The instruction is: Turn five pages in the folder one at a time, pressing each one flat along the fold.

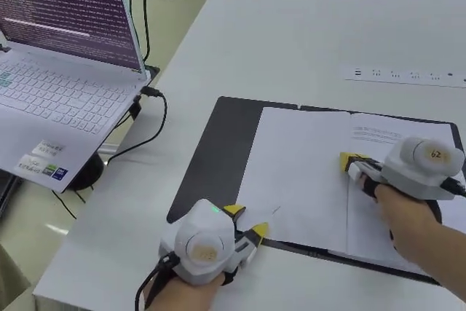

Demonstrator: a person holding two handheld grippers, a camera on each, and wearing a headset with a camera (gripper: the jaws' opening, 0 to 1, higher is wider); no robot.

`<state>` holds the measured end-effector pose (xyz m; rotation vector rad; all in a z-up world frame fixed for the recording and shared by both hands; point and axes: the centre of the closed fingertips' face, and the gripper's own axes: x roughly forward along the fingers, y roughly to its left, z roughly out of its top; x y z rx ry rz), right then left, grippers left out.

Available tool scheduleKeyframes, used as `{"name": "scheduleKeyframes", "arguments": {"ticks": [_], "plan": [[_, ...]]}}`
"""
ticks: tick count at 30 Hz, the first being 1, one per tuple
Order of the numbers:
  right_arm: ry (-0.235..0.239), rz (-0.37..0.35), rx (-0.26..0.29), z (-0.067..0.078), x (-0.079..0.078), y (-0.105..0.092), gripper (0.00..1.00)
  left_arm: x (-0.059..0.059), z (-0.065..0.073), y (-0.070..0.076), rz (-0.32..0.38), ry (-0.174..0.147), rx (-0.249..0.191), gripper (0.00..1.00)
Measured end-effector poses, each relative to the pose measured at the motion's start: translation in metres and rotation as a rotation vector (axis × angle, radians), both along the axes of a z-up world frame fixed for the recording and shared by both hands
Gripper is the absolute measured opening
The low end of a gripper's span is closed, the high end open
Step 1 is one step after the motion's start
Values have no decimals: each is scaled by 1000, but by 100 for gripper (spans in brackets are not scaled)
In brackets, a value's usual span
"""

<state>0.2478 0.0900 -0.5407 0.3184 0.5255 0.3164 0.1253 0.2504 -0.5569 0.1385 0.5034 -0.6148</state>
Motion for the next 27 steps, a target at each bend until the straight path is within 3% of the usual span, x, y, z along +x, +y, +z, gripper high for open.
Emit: {"name": "scheduleKeyframes", "arguments": {"ticks": [14, 24, 27], "plan": [[1, -16, 4, 4, 33, -1, 0, 0, 1, -1, 8, -12, -13, 26], [1, -35, -2, 8, 65, -11, 0, 0, 0, -1, 14, -16, -16, 26], [5, -58, 18, 7, 73, -17, 0, 0, 0, -2, 14, -17, -17, 26]]}}
